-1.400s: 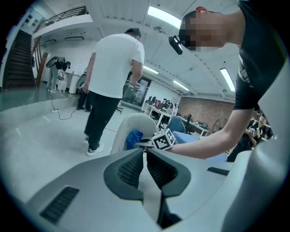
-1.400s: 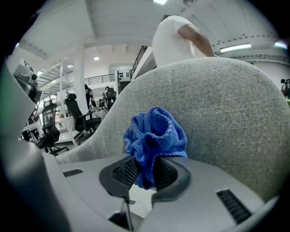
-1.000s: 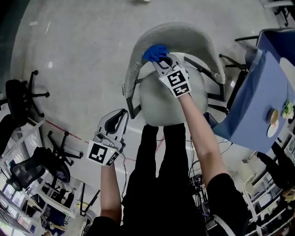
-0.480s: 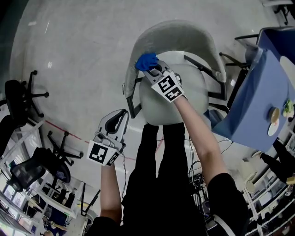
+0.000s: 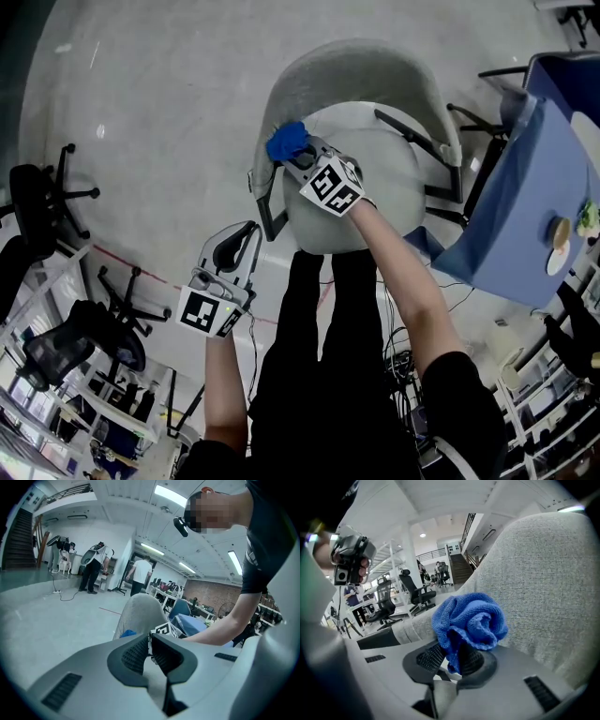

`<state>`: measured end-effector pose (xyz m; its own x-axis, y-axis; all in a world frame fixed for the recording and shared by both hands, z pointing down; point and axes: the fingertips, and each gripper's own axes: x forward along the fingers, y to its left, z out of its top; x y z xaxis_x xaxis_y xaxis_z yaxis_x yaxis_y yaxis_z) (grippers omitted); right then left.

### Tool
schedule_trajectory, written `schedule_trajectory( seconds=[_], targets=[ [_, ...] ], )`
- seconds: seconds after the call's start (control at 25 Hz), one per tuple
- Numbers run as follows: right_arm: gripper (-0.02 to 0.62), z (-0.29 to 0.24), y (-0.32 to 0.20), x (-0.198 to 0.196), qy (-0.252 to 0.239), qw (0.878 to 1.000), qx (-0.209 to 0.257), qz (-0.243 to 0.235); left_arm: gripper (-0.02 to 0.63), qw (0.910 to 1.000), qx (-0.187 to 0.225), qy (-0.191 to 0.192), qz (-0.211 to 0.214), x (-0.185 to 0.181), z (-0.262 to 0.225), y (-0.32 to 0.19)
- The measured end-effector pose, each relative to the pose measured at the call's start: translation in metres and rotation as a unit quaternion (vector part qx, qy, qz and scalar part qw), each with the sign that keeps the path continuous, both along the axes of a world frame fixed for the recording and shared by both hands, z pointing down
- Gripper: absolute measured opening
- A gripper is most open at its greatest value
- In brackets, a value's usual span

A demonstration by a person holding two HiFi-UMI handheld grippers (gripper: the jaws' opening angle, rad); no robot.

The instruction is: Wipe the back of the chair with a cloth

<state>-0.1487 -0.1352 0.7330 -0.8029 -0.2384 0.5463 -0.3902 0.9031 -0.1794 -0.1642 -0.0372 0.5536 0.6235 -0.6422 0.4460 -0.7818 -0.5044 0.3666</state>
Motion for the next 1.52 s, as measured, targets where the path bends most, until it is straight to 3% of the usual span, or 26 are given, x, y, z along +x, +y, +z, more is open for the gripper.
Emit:
schedule_trajectory(
  seconds=[0.32,0.48,0.84,1.0,1.52],
  targets=[
    [0.086,0.013,0.039,-0.015,0.018,0.997,-0.002,-0.073,0.041,1.0000,-0.003,-0.001,0.003,0.005,0.003,0.000],
    [0.084,0.020,0.050,-0.016,0.027,0.996,0.000,-0.080,0.041,1.0000,-0.005,-0.005,0.005,0.005,0.005,0.000],
    [0.083,0.030,0.032,-0.013,0.031,0.999,-0.002,-0.034,0.041,0.9999,-0.007,-0.008,0.000,0.001,0.008,-0.001],
    [0.083,0.033,0.007,-0.003,0.037,0.999,-0.003,0.009,0.041,0.9999,-0.009,-0.011,0.001,0.001,0.011,0.001],
    [0.083,0.039,-0.038,0.032,0.034,0.996,-0.011,0.086,0.041,0.9998,-0.014,-0.013,0.002,0.001,0.014,0.000]
  ],
)
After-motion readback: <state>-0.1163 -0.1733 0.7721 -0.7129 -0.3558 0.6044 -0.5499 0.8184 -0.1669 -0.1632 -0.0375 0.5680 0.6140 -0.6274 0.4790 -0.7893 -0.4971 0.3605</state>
